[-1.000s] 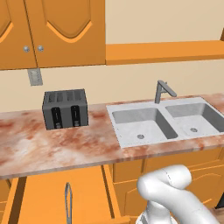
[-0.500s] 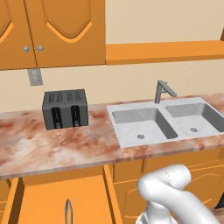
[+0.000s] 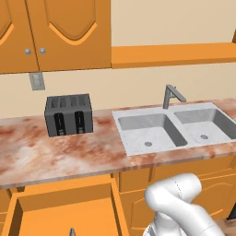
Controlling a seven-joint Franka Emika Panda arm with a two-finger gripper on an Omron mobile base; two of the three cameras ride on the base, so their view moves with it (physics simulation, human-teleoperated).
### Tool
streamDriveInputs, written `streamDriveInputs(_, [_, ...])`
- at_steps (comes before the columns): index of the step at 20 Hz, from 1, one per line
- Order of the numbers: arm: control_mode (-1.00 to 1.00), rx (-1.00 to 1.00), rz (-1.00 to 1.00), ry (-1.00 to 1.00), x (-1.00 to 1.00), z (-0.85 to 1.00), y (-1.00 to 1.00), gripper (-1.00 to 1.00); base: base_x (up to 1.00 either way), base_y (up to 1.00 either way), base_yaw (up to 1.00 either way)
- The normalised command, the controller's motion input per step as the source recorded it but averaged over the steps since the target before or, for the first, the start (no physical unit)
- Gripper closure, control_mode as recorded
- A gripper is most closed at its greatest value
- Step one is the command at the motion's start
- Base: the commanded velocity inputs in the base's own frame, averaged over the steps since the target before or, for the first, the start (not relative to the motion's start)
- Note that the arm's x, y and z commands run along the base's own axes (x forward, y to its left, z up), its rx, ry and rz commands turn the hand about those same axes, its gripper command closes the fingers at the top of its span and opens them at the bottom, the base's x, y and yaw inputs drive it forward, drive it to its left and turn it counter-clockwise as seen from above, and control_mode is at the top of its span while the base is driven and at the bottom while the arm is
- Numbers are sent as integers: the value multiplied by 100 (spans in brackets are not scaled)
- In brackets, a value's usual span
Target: Take the tongs from the drawer on the left and place them on the dining counter next to the tray containing the hot dog.
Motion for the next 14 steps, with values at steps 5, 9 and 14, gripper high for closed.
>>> streamDriveInputs(5, [-100, 0, 0, 0, -31, 1, 1, 100, 0, 0, 0])
streamDriveInputs(9, [-100, 0, 0, 0, 0, 0, 0, 100, 0, 0, 0])
streamDriveInputs(14, [-100, 0, 0, 0, 0, 0, 0, 100, 0, 0, 0])
